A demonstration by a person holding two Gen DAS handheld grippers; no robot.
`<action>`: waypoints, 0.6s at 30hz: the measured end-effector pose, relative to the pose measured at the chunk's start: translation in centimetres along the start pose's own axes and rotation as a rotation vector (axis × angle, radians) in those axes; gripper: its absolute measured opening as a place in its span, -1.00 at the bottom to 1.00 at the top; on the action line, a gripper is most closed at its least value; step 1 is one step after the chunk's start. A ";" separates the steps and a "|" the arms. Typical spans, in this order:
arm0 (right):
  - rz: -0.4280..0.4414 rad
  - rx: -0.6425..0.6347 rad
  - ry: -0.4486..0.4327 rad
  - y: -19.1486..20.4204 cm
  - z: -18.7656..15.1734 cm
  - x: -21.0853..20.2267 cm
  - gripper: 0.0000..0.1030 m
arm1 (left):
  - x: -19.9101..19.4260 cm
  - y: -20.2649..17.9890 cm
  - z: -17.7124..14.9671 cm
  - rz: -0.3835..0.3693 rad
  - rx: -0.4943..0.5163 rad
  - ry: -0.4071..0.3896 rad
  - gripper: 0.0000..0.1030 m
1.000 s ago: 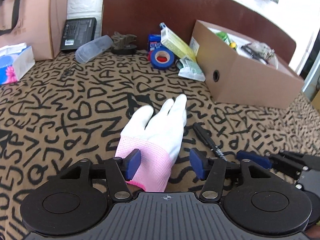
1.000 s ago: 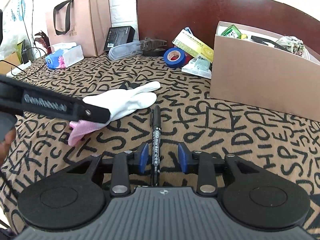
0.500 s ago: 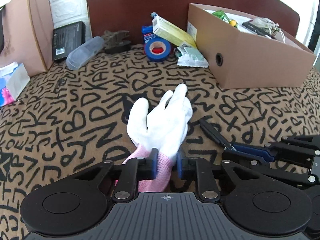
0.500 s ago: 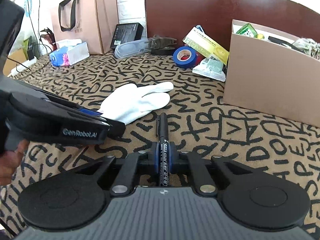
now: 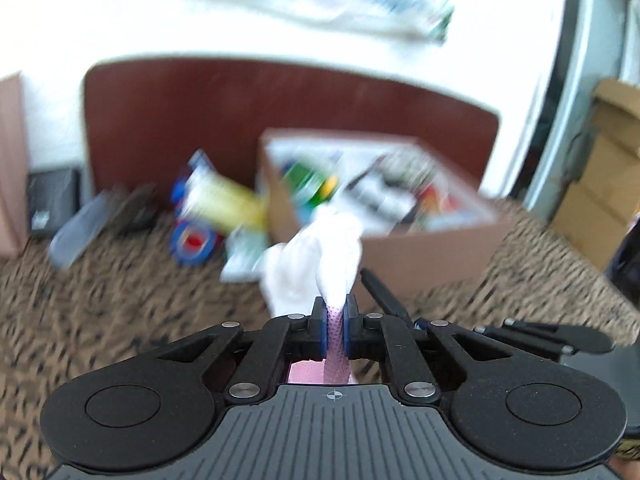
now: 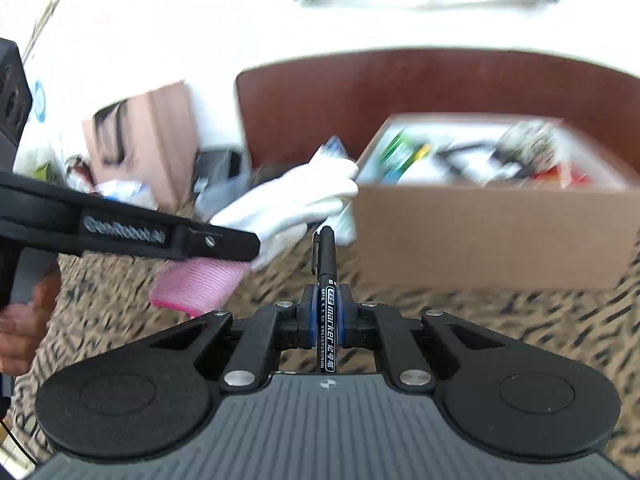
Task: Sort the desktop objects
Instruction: 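Carry the glove and marker over the box with both tools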
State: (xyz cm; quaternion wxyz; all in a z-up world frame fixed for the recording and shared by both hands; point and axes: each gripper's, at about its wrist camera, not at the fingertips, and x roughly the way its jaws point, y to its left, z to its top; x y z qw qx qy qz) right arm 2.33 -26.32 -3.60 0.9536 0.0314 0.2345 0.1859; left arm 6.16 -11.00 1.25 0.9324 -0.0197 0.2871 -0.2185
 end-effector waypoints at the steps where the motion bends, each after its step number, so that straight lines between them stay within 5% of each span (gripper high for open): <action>1: -0.016 0.002 -0.024 -0.6 0.6 -0.4 -0.79 | 0.1 -0.7 1.1 -0.014 0.004 -0.021 -0.97; 10: -0.196 0.008 -0.211 -7.1 6.6 -1.6 -0.79 | 4.7 -3.6 9.9 -0.039 0.015 -0.143 -0.96; 18: -0.331 0.075 -0.266 -14.4 11.2 3.0 -0.79 | 12.9 -2.2 12.7 -0.014 -0.032 -0.084 -0.96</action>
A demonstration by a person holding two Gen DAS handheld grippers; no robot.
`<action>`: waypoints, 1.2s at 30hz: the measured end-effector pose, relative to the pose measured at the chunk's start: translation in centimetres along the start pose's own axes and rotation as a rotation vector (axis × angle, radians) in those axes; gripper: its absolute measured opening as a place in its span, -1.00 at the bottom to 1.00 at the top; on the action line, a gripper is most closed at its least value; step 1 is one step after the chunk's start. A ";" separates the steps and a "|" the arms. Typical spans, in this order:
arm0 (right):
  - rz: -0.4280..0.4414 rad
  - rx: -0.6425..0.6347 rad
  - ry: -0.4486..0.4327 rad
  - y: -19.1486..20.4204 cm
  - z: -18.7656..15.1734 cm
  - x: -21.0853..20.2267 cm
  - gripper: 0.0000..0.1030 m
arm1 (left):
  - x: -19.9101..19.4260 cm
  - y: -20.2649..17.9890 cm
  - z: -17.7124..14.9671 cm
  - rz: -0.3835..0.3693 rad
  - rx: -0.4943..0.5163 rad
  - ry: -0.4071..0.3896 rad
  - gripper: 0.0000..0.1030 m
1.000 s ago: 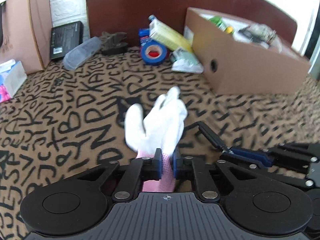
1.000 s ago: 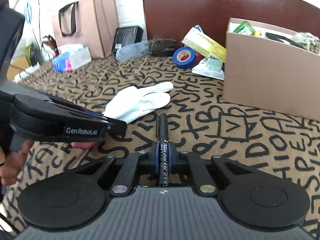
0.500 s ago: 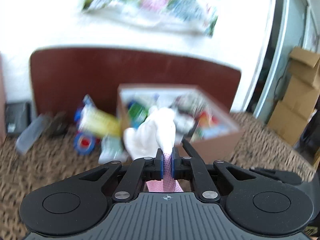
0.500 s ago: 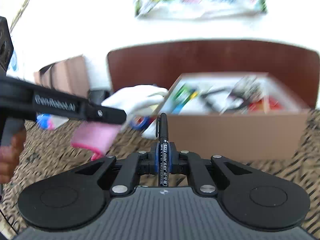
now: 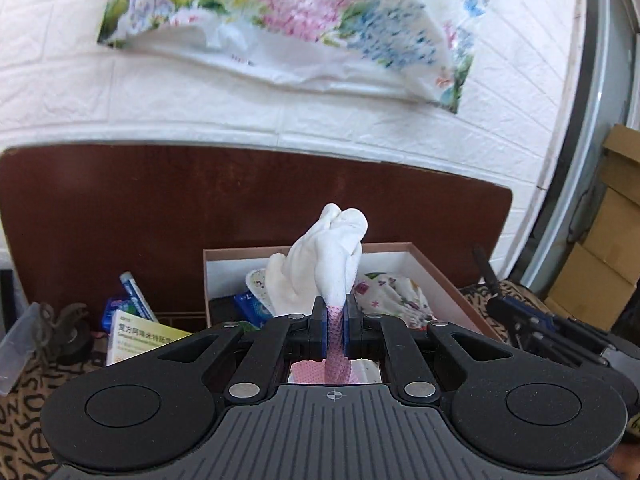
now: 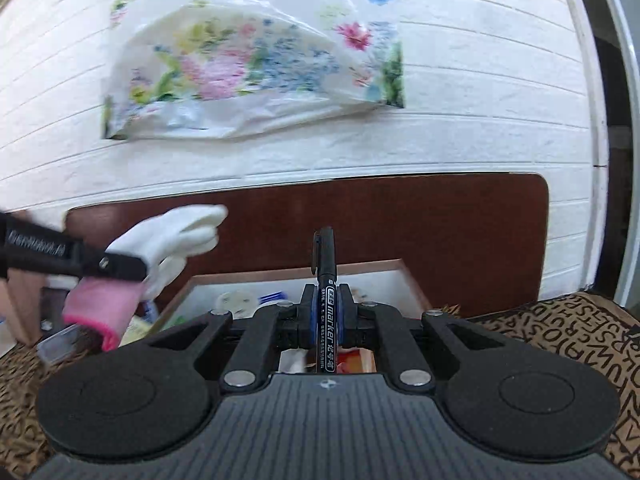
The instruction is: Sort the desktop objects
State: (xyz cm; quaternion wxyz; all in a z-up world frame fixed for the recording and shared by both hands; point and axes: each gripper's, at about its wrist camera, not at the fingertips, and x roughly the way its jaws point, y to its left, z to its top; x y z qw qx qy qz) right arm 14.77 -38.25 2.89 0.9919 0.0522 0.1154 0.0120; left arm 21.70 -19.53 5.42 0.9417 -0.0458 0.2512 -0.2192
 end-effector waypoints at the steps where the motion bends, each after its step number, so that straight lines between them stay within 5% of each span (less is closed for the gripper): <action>1: -0.013 0.007 0.003 -0.5 0.1 1.1 -0.79 | 0.9 0.1 0.0 0.006 -0.002 0.010 -0.96; 5: -0.066 -0.001 0.025 -1.5 -0.5 4.4 -0.79 | 3.4 0.3 -0.3 0.024 0.003 0.030 -0.89; 6: -0.074 -0.005 0.037 -1.7 -0.7 5.2 -0.79 | 3.8 0.5 -0.4 0.024 -0.006 0.030 -0.44; 8: -0.087 -0.014 0.061 -1.8 -1.4 6.2 -0.73 | 3.8 0.9 -0.6 0.031 -0.038 0.017 -0.14; 10: -0.103 -0.028 0.071 -1.7 -1.9 6.3 -0.39 | 3.5 1.3 -0.8 0.035 -0.061 -0.010 0.70; 11: -0.113 -0.034 0.060 -1.7 -2.1 6.2 -0.23 | 3.1 1.3 -0.9 0.042 -0.063 -0.026 0.77; 18: -0.092 -0.051 0.008 -0.9 -2.6 2.8 0.95 | 0.7 1.0 -2.3 0.016 -0.062 -0.019 1.00; 24: 0.011 -0.150 0.098 1.5 -3.4 -0.3 0.99 | -1.6 0.5 -4.5 0.068 -0.120 0.033 1.00; 36: -0.012 -0.196 0.125 2.5 -4.2 -8.6 0.99 | -7.8 -2.1 -9.1 0.188 -0.126 0.010 1.00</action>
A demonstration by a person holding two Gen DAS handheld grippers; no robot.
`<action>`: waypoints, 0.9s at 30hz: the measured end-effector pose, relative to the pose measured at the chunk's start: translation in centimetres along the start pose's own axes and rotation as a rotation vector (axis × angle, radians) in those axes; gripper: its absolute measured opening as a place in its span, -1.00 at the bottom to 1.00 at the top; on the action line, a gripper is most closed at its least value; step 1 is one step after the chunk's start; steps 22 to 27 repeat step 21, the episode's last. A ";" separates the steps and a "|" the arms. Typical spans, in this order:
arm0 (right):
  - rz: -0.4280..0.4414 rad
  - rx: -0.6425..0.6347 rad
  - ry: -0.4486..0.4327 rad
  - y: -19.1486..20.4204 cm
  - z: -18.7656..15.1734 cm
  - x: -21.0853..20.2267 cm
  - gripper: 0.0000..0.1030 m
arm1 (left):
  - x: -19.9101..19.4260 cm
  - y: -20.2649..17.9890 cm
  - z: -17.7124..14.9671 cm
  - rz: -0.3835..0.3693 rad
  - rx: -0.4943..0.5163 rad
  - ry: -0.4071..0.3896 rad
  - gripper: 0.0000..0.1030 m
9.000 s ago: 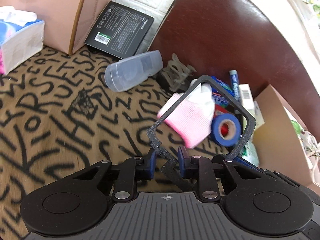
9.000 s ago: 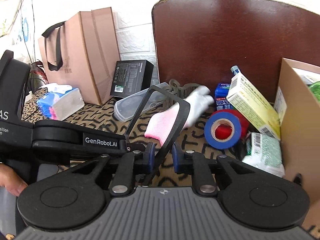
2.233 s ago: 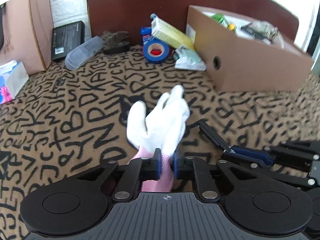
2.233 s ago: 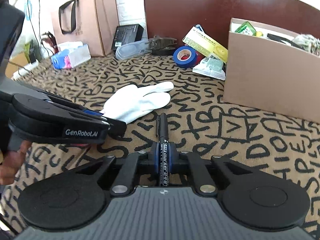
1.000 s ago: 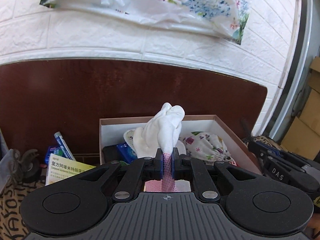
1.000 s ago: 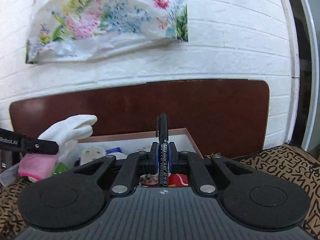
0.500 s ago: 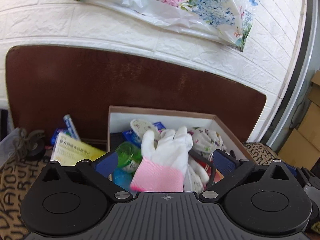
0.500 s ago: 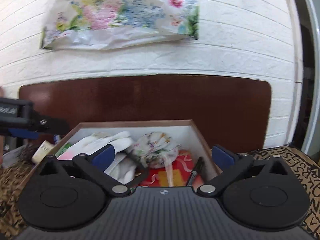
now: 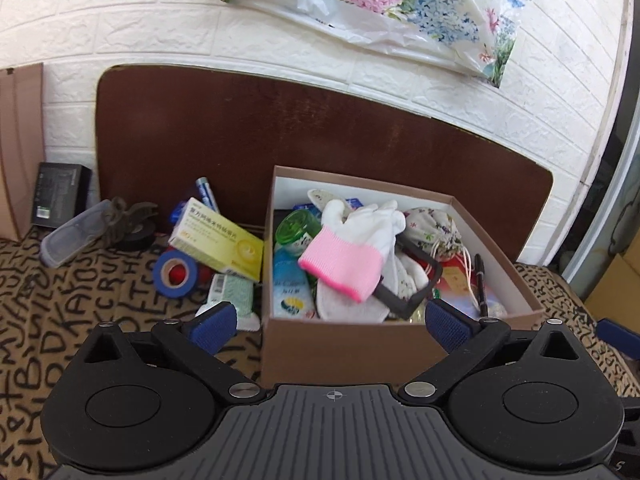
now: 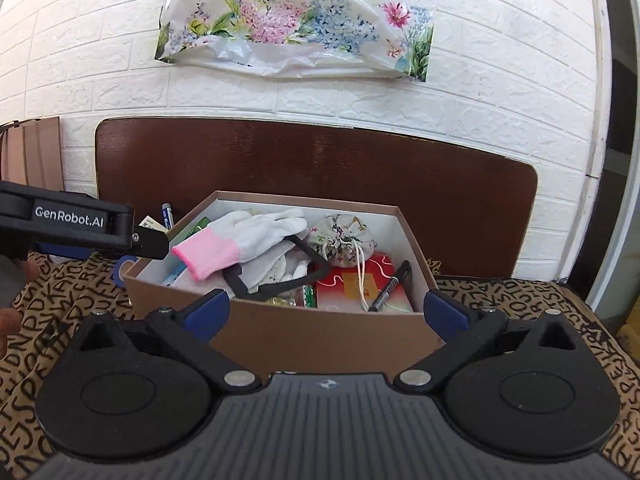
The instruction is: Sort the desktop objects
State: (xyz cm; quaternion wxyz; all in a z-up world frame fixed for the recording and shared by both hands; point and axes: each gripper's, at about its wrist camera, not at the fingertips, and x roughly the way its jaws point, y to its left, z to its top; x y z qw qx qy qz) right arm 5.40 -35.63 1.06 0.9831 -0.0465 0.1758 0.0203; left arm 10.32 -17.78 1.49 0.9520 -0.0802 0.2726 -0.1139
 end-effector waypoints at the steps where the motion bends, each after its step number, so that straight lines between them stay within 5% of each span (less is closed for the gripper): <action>1: -0.005 0.001 -0.001 0.1 -0.2 -0.6 0.99 | -0.5 -0.1 -0.4 0.005 0.012 -0.001 1.00; 27: -0.049 0.043 0.030 1.2 -2.5 -6.3 0.99 | -6.7 -1.6 -4.3 0.017 0.102 0.024 1.00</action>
